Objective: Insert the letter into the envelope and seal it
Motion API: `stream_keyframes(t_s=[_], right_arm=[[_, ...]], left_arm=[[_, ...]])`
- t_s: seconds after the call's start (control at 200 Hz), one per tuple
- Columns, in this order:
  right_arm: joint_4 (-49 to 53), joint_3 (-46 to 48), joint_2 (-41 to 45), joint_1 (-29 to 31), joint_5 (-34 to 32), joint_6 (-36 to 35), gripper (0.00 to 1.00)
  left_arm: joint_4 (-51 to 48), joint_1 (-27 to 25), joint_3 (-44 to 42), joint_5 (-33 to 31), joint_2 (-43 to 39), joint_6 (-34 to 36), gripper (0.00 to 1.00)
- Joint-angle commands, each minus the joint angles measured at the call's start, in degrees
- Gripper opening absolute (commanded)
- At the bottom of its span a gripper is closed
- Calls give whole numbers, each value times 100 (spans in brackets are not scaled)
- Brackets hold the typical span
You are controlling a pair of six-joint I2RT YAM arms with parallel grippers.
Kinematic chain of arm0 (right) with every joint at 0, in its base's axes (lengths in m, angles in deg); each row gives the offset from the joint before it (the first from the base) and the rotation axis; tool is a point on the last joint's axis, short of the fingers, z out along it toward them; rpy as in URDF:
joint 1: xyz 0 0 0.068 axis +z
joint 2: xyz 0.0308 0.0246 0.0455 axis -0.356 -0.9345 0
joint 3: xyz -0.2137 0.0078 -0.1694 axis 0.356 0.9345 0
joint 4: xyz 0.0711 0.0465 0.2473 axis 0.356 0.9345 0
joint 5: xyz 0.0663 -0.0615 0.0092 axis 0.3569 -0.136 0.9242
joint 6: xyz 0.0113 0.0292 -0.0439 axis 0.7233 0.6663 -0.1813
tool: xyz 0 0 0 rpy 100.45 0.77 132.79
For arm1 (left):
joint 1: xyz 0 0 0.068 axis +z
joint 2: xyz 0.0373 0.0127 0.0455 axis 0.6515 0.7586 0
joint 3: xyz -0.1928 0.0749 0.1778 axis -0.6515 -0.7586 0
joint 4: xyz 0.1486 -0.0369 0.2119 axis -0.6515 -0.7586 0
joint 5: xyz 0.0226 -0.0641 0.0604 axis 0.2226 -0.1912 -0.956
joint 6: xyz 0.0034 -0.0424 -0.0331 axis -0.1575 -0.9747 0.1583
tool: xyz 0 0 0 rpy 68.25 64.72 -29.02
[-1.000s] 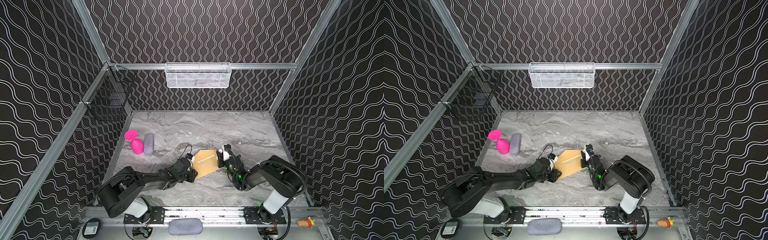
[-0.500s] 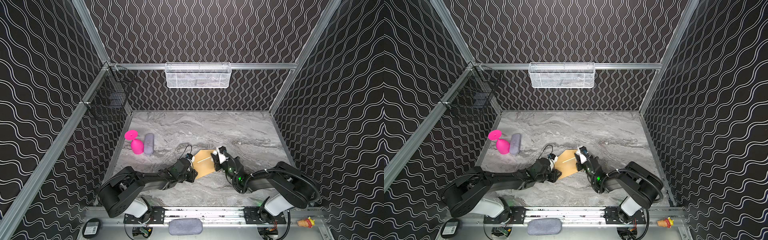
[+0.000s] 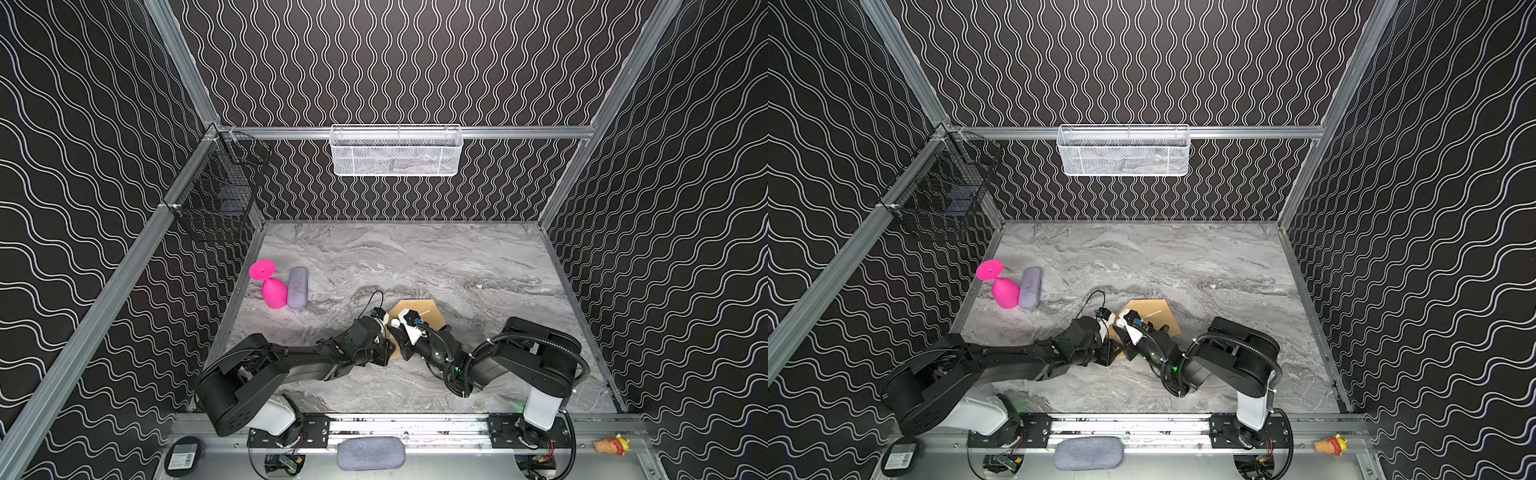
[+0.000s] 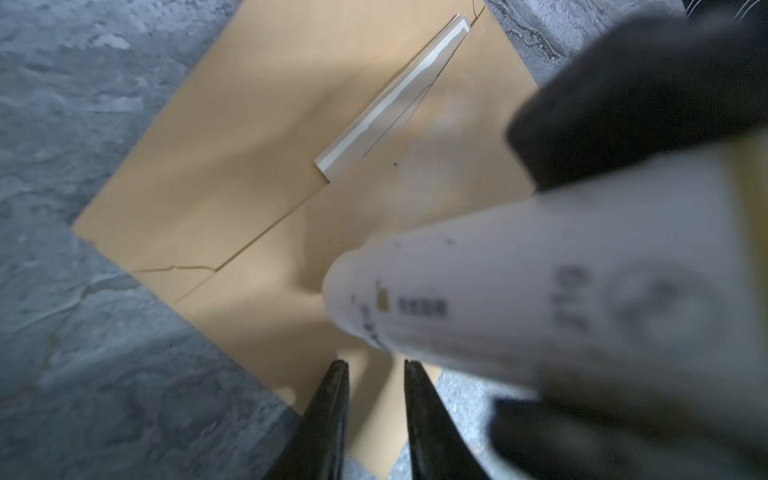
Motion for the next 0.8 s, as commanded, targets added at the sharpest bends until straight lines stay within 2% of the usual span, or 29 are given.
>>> stream_keyframes(t_s=[0.0, 0.27, 0.796], right_arm=[[-111, -29, -112, 12, 20, 124, 0], [-347, 180, -453, -94, -288, 6, 0], [-377, 630, -118, -592, -494, -172, 0]], left_arm=[[-1243, -18, -74, 97, 60, -92, 29], [-1234, -26, -87, 110, 78, -109, 29], [-1216, -43, -113, 127, 140, -170, 29]])
